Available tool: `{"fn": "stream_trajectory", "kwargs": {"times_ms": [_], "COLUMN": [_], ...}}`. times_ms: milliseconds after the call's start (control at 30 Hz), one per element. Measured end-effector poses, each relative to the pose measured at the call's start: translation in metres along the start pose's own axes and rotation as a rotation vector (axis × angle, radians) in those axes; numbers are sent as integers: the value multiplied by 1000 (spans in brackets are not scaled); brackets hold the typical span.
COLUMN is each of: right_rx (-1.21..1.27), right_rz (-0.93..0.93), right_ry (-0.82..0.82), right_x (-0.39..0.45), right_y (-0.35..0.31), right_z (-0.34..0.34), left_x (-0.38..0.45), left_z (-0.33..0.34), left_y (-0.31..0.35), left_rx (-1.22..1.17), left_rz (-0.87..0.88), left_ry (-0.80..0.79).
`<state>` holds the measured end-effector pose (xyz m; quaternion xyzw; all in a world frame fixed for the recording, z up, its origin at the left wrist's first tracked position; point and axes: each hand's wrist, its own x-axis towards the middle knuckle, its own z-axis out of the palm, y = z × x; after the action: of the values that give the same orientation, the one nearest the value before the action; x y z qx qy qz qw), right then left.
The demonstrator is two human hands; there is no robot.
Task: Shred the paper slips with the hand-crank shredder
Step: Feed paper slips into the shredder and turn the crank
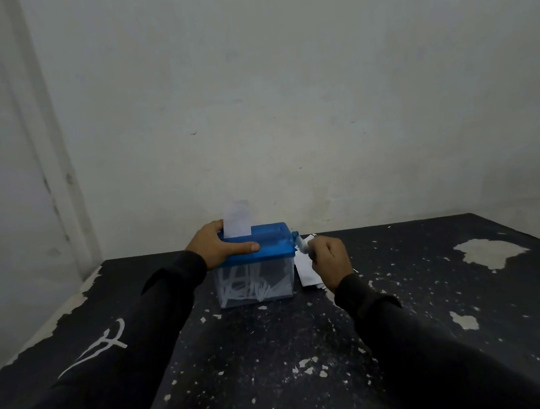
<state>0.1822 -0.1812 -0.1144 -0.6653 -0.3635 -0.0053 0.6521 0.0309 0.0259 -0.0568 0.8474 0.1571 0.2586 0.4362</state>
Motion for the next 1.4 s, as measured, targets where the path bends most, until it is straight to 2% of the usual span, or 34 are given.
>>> {"fn": "stream_trajectory", "kwargs": {"times_ms": [200, 467, 667, 933, 1033, 1100, 1333, 1400], "right_rx": [-47, -125, -172, -319, -459, -398, -423, -360], "right_rz": [-116, -1, 45, 74, 140, 189, 84, 34], "right_ry": [17, 131, 109, -20, -125, -117, -93, -57], "right_x": [27, 82, 79, 93, 81, 67, 21, 7], "right_y": [-19, -28, -8, -9, 6, 23, 44, 38], "right_z": [0, 5, 12, 2, 4, 7, 5, 3], "left_x": [1, -1, -2, -6, -6, -6, -3, -2], "left_z": [-3, -1, -2, 0, 1, 0, 0, 1], "left_y": [-3, -3, -6, 3, 2, 2, -1, 0], "left_rx": [6, 5, -7, 13, 18, 14, 34, 46], "left_rz": [6, 2, 16, 3, 3, -1, -7, -10], "left_ry": [-8, -5, 9, 4, -2, -2, 11, 15]}}
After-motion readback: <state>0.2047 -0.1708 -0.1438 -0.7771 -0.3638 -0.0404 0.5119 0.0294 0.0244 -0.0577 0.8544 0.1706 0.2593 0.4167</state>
